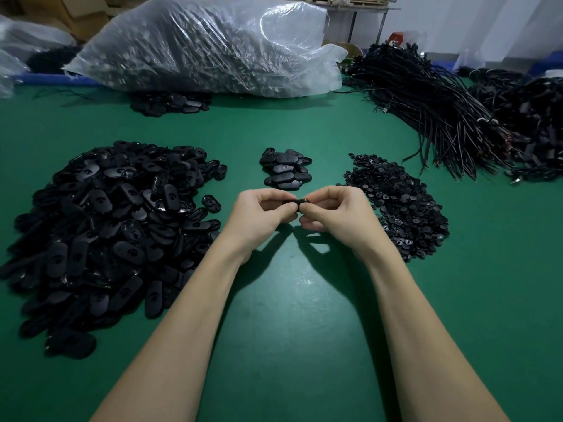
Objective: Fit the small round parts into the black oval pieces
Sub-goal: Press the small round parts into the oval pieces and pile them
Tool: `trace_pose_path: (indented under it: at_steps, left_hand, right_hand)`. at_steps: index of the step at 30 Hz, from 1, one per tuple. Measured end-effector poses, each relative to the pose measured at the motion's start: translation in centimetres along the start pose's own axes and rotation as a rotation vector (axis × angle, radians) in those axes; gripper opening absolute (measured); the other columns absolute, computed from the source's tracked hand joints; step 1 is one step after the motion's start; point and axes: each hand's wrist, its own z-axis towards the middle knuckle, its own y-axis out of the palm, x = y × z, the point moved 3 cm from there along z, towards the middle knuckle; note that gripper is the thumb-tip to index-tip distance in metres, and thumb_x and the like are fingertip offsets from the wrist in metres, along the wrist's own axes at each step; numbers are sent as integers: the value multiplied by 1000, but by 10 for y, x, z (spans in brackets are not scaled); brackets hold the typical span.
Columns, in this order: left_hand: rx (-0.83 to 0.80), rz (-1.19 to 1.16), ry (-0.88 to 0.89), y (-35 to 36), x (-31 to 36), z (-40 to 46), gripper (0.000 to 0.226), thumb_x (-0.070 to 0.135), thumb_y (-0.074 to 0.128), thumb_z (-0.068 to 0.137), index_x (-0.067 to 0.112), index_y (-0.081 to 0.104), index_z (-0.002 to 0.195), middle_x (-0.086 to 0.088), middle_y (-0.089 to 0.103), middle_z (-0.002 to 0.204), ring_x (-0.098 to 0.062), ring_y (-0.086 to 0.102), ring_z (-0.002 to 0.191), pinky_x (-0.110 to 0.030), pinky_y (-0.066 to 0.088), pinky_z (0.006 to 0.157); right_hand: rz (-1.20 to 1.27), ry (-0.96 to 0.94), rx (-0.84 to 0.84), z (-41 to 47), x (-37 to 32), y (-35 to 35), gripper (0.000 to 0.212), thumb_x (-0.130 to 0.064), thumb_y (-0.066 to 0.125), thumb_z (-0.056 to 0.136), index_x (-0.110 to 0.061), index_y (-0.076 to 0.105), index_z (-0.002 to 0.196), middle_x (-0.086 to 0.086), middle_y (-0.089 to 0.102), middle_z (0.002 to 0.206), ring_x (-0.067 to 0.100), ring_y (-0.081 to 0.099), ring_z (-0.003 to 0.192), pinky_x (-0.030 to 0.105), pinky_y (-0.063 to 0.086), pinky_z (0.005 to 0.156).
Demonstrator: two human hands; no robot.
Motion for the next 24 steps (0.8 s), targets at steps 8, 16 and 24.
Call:
trace_pose_path:
  at_steps: [8,16,24]
  left_hand:
    - [-65,28,12,-2,-1,1,12,5,74,89,16,74,93,-5,79,87,-18,76,84,-26,60,83]
    - [-46,109,37,0,0,1,16,3,71,91,19,71,86,4,76,72,-8,73,71,-17,55,69]
    - [-6,158,45,2,-3,4,14,7,73,89,21,72,86,-1,77,79,-13,75,76,-28,58,79]
  right_hand:
    - [-17,-1,-22,0,2,0,10,-2,78,88,-8,70,85,7,77,72,23,78,72,27,63,68]
    - [-95,-4,3,1,5,1,10,-3,77,88,-8,69,85,5,76,70,22,78,70,32,65,69]
    - [-103,-20,2,1,7,2,11,-4,77,88,-10,70,84,4,77,70,20,78,69,28,63,66]
